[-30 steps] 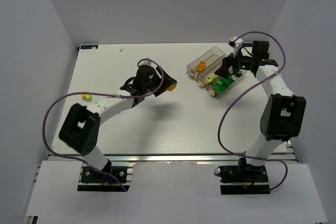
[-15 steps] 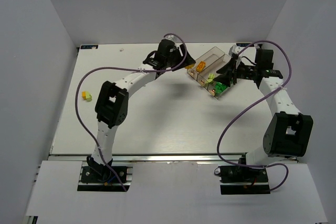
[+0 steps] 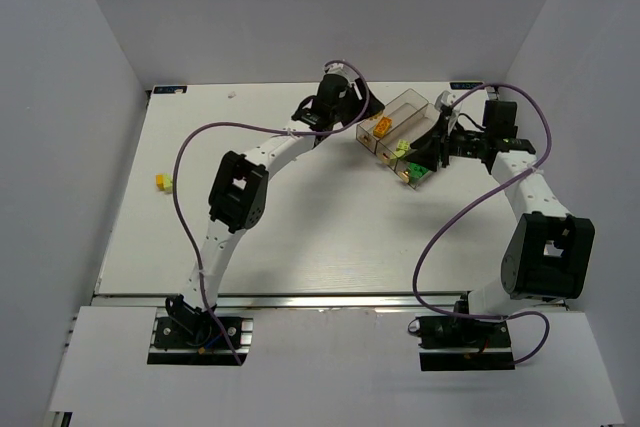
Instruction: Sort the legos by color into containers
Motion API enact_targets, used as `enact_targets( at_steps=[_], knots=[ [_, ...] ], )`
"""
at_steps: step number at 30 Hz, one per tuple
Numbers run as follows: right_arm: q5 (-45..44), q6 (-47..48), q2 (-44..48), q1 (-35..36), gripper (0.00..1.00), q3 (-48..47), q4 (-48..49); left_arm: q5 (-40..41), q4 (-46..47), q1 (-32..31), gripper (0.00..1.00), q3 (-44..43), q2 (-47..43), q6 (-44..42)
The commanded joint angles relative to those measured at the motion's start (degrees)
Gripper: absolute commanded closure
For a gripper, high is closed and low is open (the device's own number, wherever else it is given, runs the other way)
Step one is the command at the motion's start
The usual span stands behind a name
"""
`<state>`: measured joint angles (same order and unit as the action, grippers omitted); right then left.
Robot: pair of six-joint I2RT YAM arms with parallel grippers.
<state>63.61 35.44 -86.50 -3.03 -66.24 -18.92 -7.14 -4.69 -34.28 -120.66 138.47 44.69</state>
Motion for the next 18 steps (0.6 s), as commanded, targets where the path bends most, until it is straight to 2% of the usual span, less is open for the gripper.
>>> enact_targets(
  at_steps=[1,9,18],
  knots=[
    [1.51,-2.22,1.68,-0.75,0.48,1.02,2.48,3.79,2.66,-1.22,0.68,-4.05,-0.40,-0.82],
    [2.04,-4.50,1.77,-1.89,0.48,1.81,3.10,9.42,4.25,-2.72,0.65,-4.49,1.71,-6.45],
    [2.13,-5.64,1.77,-2.42,0.46,2.16,3.80,10.39,3.63,-3.16,0.52,-7.83,4.87,-6.63]
  ],
)
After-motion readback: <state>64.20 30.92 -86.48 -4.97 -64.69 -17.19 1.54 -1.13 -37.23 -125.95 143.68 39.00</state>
